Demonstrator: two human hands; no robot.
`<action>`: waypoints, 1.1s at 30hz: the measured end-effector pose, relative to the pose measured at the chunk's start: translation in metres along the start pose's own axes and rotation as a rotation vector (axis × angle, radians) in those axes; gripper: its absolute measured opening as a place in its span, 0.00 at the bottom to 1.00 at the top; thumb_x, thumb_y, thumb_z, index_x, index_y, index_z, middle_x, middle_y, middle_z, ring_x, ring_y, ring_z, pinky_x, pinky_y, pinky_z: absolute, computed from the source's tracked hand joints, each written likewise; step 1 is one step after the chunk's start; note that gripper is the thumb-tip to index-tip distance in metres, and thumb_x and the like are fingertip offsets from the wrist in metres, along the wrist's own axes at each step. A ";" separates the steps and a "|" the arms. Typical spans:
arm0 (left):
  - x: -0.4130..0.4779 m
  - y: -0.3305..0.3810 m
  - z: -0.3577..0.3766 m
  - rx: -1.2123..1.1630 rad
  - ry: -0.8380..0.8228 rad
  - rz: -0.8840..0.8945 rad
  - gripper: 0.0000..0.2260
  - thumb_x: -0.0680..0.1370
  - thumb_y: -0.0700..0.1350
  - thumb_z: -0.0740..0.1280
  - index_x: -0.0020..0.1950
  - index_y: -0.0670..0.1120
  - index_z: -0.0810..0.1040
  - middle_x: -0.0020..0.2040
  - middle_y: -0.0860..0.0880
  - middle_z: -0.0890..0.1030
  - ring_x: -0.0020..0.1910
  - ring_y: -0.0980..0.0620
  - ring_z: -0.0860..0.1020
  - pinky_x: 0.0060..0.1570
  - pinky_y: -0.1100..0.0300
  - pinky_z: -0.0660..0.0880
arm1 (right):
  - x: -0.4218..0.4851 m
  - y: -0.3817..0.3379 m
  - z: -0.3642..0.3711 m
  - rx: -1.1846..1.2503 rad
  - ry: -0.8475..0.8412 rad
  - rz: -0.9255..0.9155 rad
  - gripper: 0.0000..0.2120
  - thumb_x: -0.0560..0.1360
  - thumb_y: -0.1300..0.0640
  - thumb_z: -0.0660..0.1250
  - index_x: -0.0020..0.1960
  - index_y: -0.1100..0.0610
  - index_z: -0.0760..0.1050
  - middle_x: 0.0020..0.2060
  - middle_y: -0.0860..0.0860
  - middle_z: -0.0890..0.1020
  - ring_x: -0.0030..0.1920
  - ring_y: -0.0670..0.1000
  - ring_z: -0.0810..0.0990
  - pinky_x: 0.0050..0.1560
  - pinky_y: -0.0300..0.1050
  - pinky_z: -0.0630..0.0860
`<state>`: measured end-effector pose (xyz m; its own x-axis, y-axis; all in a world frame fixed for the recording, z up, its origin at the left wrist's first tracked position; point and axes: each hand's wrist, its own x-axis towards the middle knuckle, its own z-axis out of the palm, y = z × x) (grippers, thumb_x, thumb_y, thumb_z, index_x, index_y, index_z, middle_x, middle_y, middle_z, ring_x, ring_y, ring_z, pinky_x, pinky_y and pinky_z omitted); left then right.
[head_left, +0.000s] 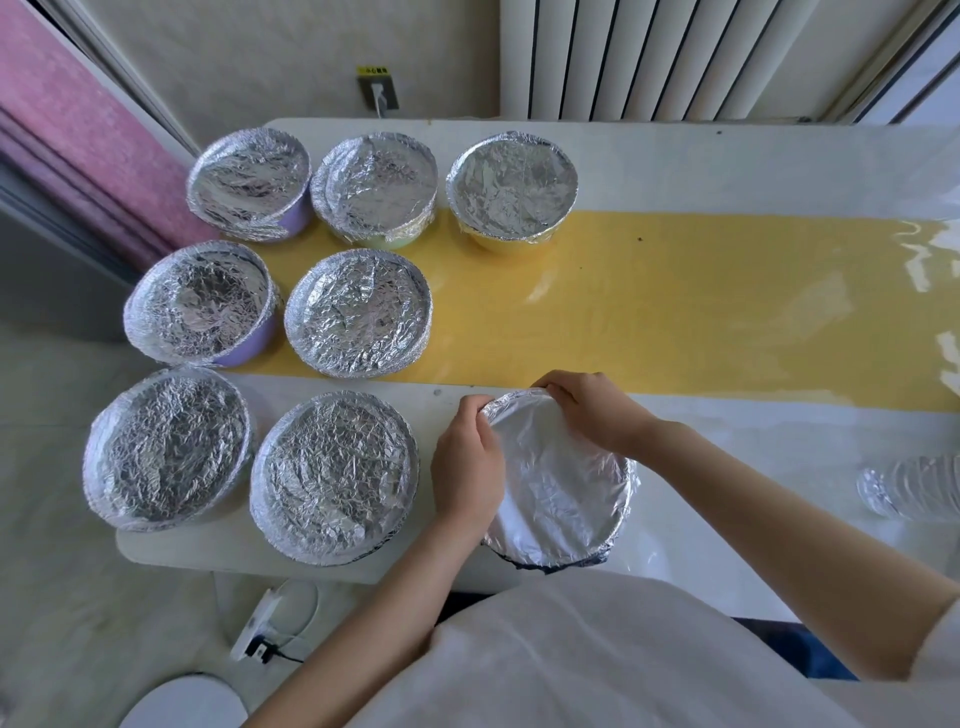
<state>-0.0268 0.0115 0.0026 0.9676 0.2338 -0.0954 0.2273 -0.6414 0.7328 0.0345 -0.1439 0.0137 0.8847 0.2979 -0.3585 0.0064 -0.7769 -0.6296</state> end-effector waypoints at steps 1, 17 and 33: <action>0.005 -0.001 0.000 0.010 -0.038 0.023 0.11 0.82 0.42 0.55 0.57 0.46 0.75 0.39 0.46 0.79 0.37 0.45 0.75 0.33 0.59 0.61 | 0.000 0.000 0.001 -0.002 -0.001 -0.001 0.15 0.82 0.59 0.53 0.63 0.57 0.75 0.54 0.56 0.82 0.46 0.52 0.77 0.43 0.34 0.64; 0.012 -0.001 0.002 -0.022 -0.056 0.149 0.09 0.80 0.38 0.58 0.49 0.40 0.78 0.34 0.47 0.78 0.32 0.50 0.71 0.33 0.61 0.62 | 0.015 -0.017 -0.010 -0.209 -0.186 -0.085 0.20 0.77 0.69 0.53 0.61 0.57 0.76 0.55 0.56 0.81 0.54 0.55 0.76 0.45 0.40 0.66; 0.001 -0.003 0.002 -0.031 0.000 0.182 0.09 0.80 0.38 0.59 0.54 0.40 0.79 0.41 0.44 0.82 0.38 0.46 0.79 0.38 0.56 0.71 | 0.011 -0.024 0.001 -0.156 -0.199 -0.083 0.15 0.80 0.65 0.53 0.57 0.59 0.77 0.50 0.57 0.81 0.51 0.58 0.77 0.47 0.46 0.69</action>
<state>-0.0266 0.0124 -0.0007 0.9925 0.1155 0.0406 0.0446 -0.6500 0.7586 0.0434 -0.1215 0.0239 0.7693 0.4550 -0.4485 0.1600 -0.8168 -0.5543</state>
